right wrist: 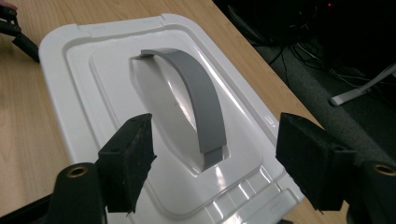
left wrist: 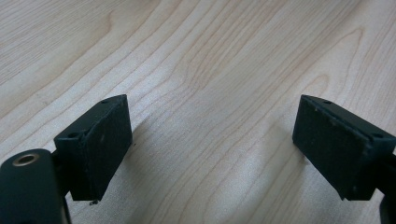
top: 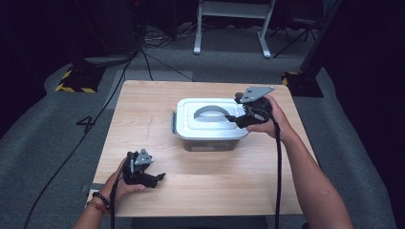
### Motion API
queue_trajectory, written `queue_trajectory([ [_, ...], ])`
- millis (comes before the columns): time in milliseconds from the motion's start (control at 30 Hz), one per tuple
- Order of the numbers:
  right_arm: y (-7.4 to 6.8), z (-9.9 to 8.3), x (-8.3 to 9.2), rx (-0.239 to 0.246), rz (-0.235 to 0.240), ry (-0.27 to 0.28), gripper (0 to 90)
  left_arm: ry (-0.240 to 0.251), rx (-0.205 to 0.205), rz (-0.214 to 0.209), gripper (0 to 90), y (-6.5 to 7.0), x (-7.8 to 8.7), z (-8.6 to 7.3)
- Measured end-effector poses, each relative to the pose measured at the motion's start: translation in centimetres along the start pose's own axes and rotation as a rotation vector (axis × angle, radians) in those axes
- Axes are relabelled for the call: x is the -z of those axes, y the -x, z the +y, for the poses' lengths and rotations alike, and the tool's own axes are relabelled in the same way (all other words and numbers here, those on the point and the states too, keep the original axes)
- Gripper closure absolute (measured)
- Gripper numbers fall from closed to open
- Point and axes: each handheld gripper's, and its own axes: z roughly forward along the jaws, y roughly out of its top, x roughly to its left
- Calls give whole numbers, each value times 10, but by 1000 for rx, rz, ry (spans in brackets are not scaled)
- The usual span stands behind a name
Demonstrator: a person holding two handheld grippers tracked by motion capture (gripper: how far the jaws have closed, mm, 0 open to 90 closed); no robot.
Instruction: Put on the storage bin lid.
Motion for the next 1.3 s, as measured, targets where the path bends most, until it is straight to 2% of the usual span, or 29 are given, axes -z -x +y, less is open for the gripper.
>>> queue_trajectory([
  [100,-2,-5,10,-4,-4,14,277,0,0,1,123,0,0,0],
  [133,-4,-9,18,-14,-21,22,274,0,0,1,123,0,0,0],
  [300,-10,-23,32,-15,-57,20,264,1,0,1,123,0,0,0],
  [400,-15,-42,43,-39,-74,16,263,0,1,2,123,0,0,0],
  [433,-15,-42,43,-39,-74,16,263,0,1,2,123,0,0,0],
  [467,-18,-51,47,-45,-87,21,261,1,1,2,123,0,0,0],
  [533,-19,-56,49,-50,-89,21,261,0,1,2,123,0,0,0],
  [667,-26,-83,58,-63,-112,12,254,0,1,1,123,0,0,0],
  [700,-26,-83,58,-63,-112,12,254,0,1,1,123,0,0,0],
  [733,-28,-94,60,-69,-123,0,252,0,1,2,123,0,0,0],
  [833,-30,-104,62,-87,-125,-7,252,0,3,3,123,0,0,0],
  [867,-31,-117,63,-100,-147,-22,250,0,4,4,123,0,0,0],
  [900,-31,-117,63,-100,-147,-22,250,0,4,4,123,0,0,0],
  [967,-33,-134,63,-127,-159,-52,244,0,3,4,123,0,0,0],
  [1033,-33,-140,62,-130,-166,-66,242,0,4,4,123,0,0,0],
  [1067,-36,-149,61,-130,-174,-90,230,-1,5,5,123,0,0,0],
  [1100,-36,-149,61,-130,-174,-90,230,-1,5,5,124,0,0,0],
  [1133,-38,-159,60,-129,-183,-118,229,-1,5,5,123,0,0,0],
  [1167,-38,-159,60,-129,-183,-118,229,-1,5,5,124,0,0,0],
  [1300,-41,-183,58,-176,-168,-138,223,-1,5,5,124,0,0,0],
])
